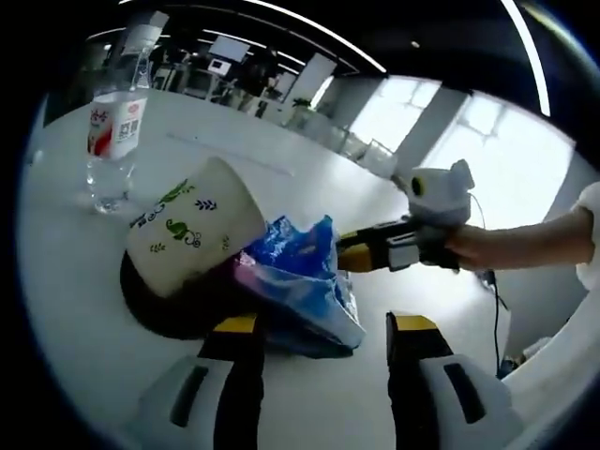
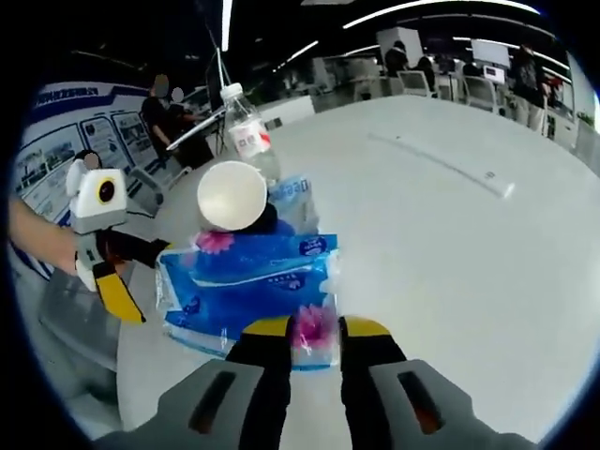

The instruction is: Arrange the tabletop items into an orderly group along one side of the table until the central work area is clear of visible clutter.

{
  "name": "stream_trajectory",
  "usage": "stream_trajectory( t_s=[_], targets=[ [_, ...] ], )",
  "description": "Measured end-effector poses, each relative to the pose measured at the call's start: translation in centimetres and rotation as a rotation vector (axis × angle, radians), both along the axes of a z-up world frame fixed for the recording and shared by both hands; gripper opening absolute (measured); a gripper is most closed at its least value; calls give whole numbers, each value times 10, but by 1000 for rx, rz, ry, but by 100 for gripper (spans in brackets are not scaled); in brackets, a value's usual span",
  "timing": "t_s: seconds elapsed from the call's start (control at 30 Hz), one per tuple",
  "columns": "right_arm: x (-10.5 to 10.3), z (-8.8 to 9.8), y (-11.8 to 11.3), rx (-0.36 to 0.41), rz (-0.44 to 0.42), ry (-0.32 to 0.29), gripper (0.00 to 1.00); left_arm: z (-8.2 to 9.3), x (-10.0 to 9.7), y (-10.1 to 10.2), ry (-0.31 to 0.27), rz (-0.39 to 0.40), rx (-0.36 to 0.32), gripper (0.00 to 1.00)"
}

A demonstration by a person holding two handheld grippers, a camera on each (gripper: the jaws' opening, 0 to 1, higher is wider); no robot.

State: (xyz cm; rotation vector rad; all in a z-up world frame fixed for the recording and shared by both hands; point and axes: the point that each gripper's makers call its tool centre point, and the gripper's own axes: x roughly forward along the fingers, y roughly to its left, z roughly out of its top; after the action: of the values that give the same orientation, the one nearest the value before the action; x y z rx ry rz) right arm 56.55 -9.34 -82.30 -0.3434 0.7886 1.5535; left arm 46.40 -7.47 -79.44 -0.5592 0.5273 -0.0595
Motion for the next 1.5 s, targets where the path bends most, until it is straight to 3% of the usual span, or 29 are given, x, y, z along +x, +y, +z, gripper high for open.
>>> stream_trajectory(
  t_s=[0.2,0.5,1.5],
  targets=[
    [2,0,2,3,-5,2,5,-1,4,1,4,0,-13,39],
    [4,-2,1,0,-17,-7,0,-4,4,5,25,28,-36,23],
    [0,25,-11,41,-85,-49,0,9,0,4,15,-59,-15,16]
  ],
)
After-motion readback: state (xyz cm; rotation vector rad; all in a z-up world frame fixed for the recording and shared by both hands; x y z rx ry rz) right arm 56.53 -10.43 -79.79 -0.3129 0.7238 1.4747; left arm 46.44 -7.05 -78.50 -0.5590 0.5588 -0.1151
